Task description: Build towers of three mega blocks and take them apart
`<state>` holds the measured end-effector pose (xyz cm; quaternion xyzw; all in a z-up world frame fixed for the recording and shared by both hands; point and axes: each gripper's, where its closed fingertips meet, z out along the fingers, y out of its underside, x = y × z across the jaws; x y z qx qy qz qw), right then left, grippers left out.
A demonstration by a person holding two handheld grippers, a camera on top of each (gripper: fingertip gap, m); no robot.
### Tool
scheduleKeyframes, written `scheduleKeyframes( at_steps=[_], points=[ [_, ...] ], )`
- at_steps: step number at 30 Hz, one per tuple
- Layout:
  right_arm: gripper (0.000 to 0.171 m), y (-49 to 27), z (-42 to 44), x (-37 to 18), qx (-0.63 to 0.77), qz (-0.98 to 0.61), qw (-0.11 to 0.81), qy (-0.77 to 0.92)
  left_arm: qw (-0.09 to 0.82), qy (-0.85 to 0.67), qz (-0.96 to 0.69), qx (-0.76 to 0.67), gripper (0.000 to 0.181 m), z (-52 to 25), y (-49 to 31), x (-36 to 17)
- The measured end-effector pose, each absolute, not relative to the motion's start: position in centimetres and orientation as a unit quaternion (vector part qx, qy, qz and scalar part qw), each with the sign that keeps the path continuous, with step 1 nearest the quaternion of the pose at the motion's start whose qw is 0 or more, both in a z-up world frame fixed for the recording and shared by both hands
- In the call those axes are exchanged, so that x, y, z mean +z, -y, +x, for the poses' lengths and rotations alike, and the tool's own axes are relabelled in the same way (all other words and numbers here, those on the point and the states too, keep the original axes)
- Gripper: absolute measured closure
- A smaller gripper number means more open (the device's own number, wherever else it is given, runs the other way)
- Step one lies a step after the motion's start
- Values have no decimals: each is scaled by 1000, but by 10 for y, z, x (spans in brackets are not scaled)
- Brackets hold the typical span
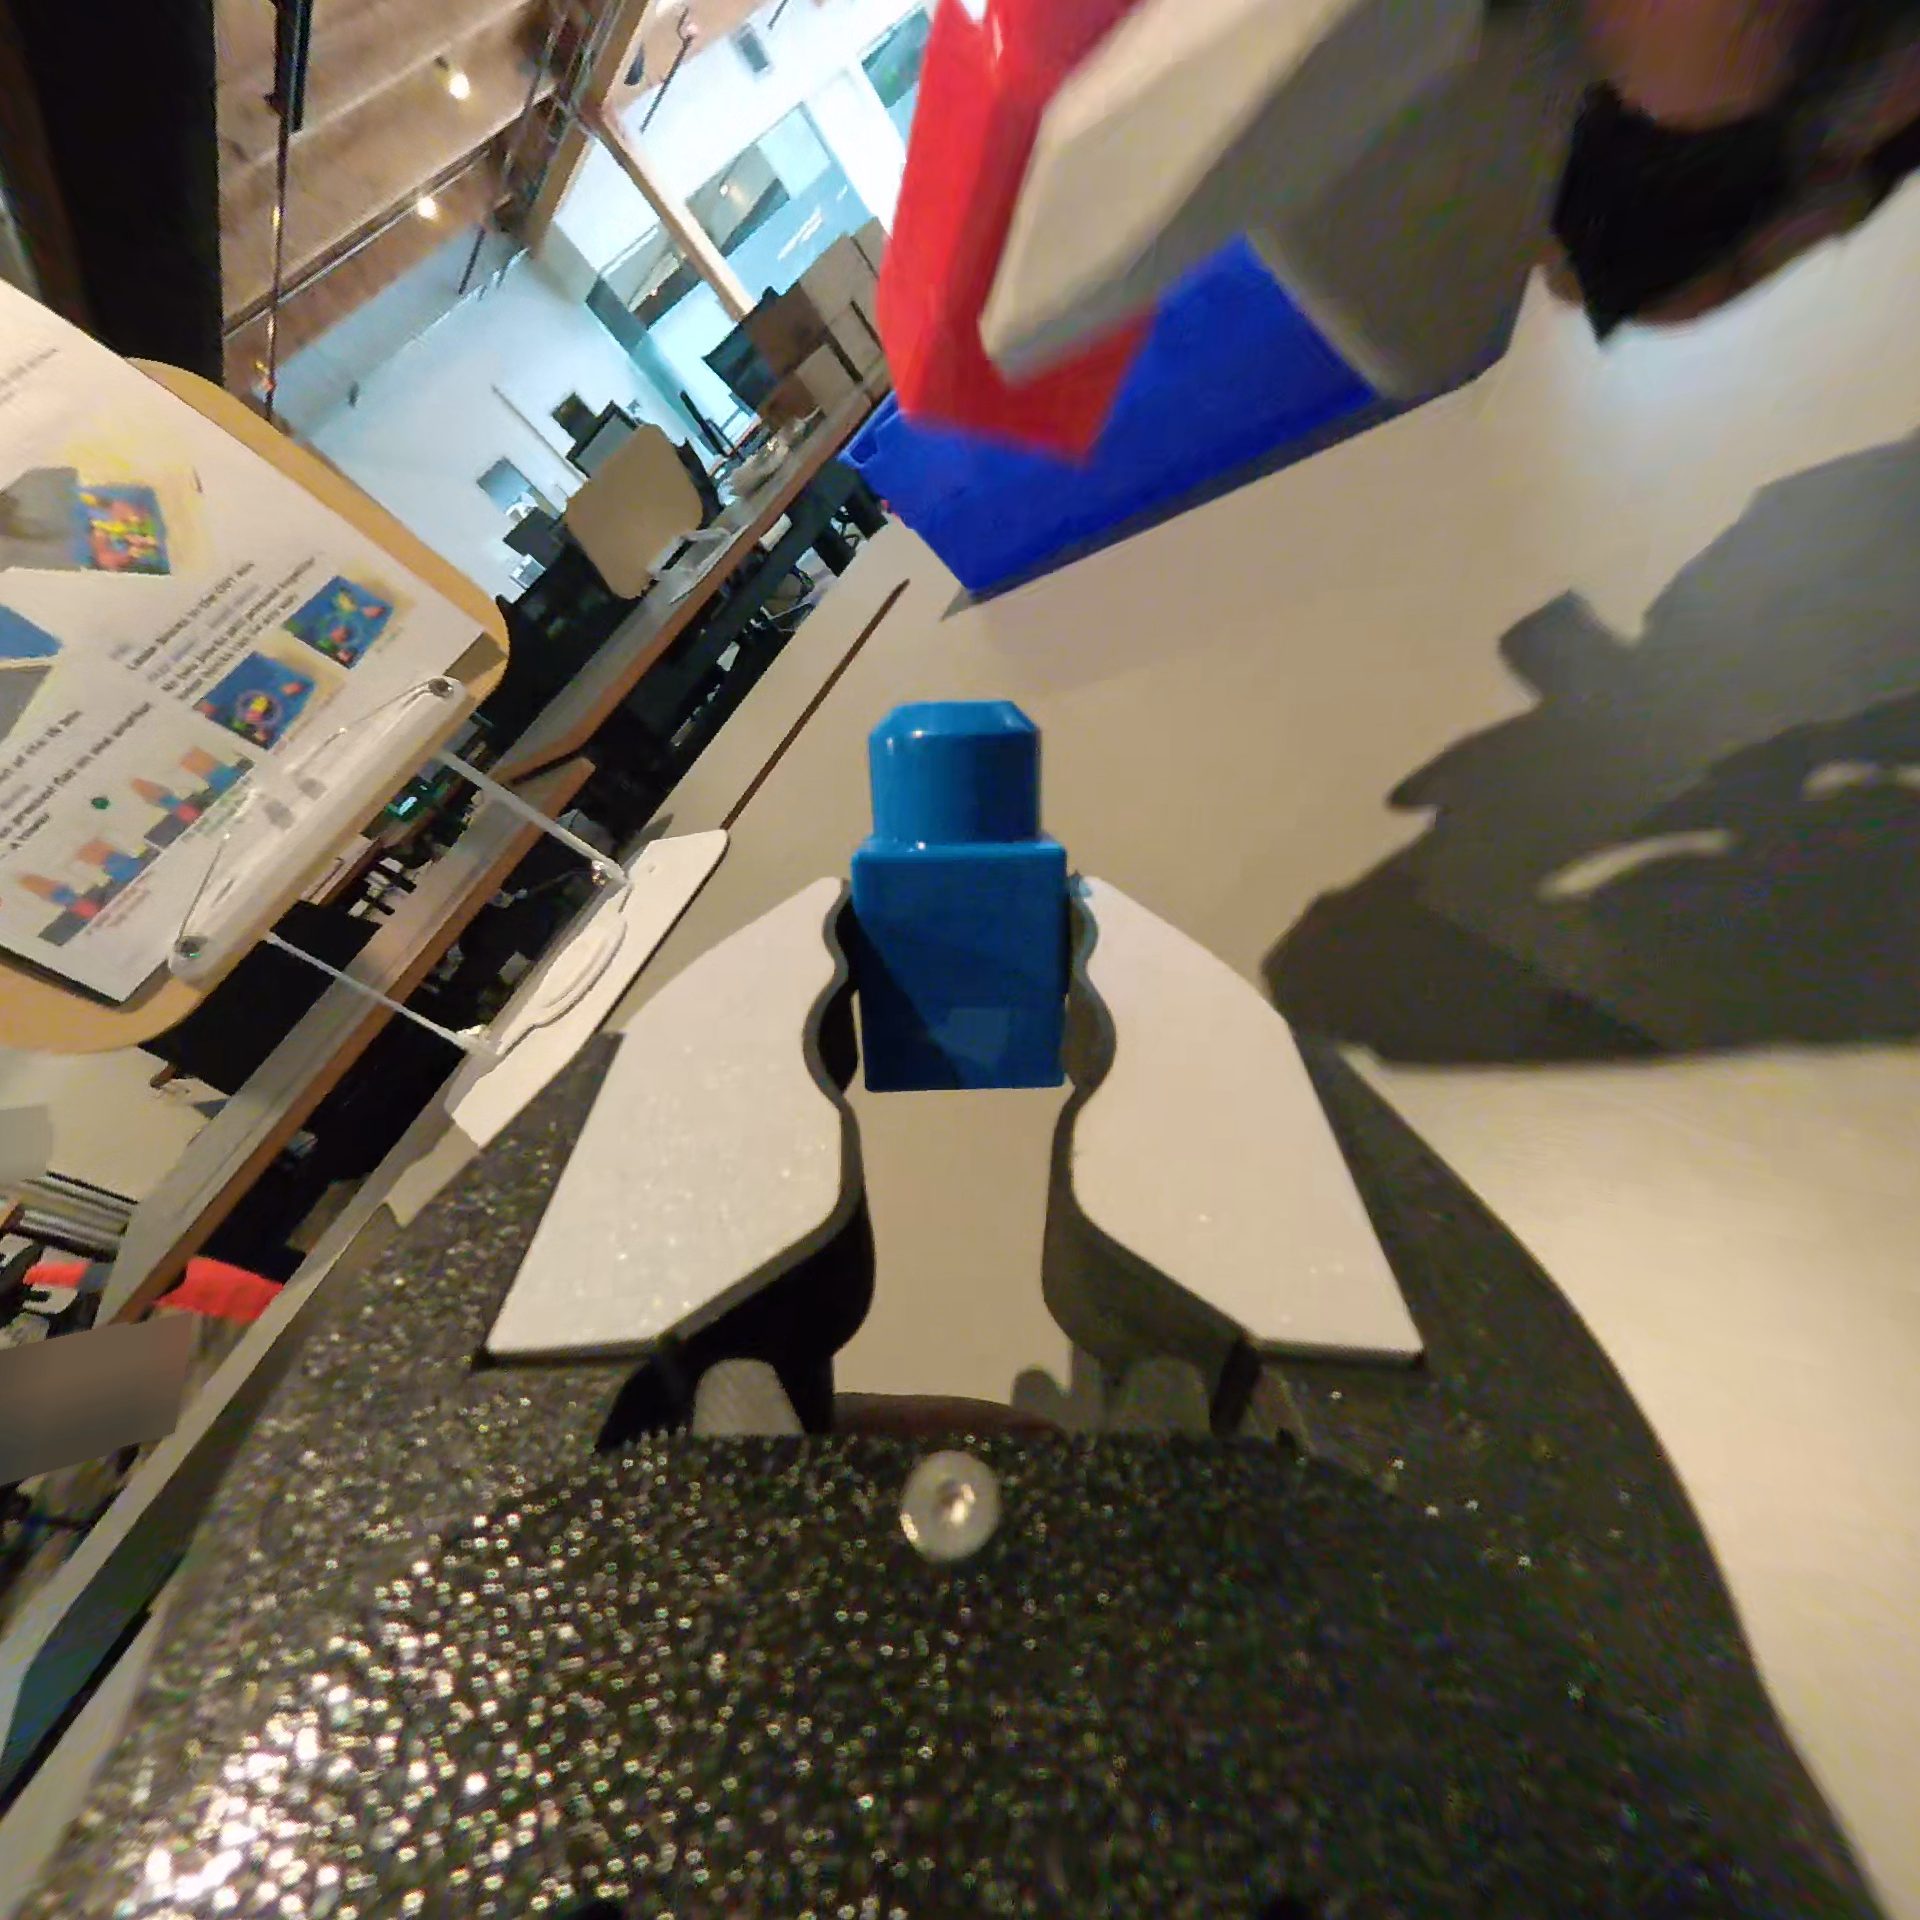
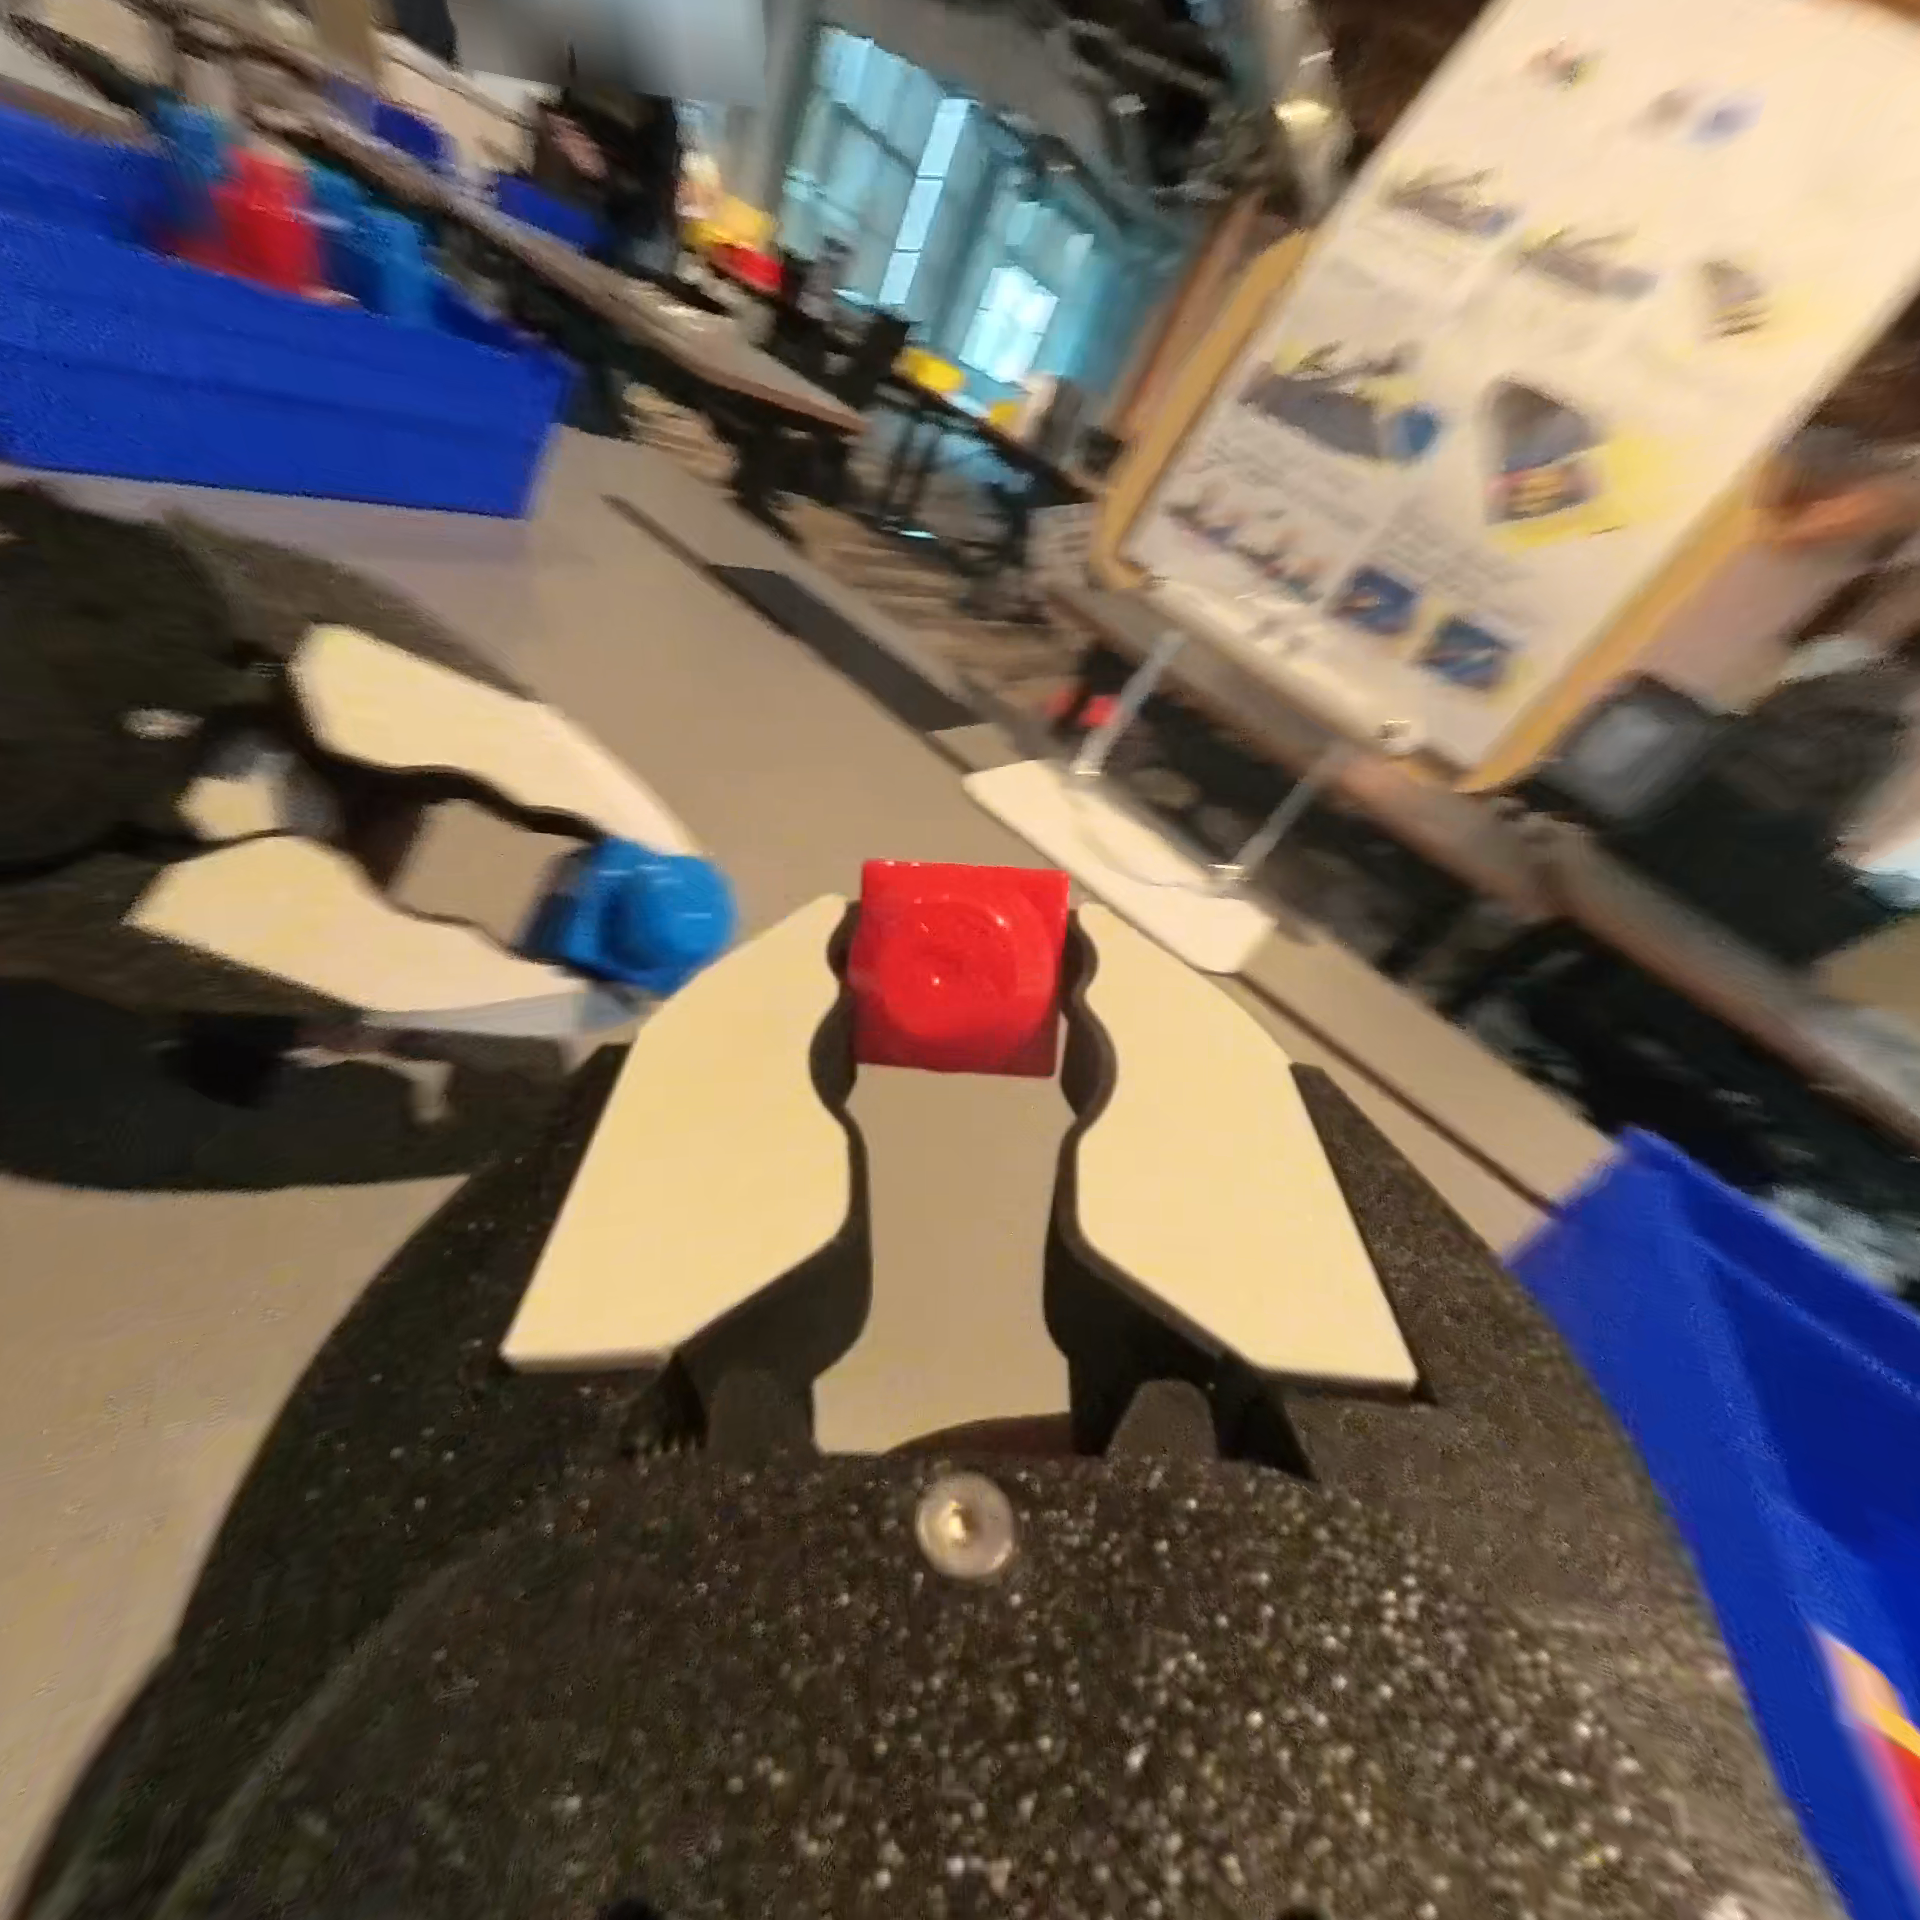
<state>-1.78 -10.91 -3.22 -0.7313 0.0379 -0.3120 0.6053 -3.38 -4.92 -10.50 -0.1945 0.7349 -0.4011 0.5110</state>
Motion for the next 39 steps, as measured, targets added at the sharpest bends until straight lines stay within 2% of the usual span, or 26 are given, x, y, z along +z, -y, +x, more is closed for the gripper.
scheduleKeyframes(
  at_steps=[4,7,10,14,16,25,32,37,39],
  points=[
    [135,192,46,5,-397,-665,610,-168,522,-739,-180,-388,145,-35,52,-106],
    [135,272,92,8,-415,-619,606,-277,520,-745,-174,-379,145,-34,55,-111],
    [135,335,131,-19,-437,-608,557,-359,517,-749,-172,-378,145,-33,57,-113],
    [132,366,165,-74,-439,-651,466,-407,515,-752,-172,-373,145,-31,58,-116],
    [119,368,172,-92,-437,-671,427,-419,517,-752,-173,-369,145,-30,58,-117],
    [120,358,149,-52,-492,-667,397,-394,522,-747,-177,-372,145,-30,56,-114],
    [124,288,104,-14,-507,-690,416,-305,527,-734,-176,-391,145,-33,57,-106],
    [124,227,74,-25,-477,-732,420,-247,530,-727,-176,-400,145,-34,58,-101],
    [123,192,55,-36,-427,-755,447,-218,533,-723,-174,-404,145,-35,58,-99]
  ],
)
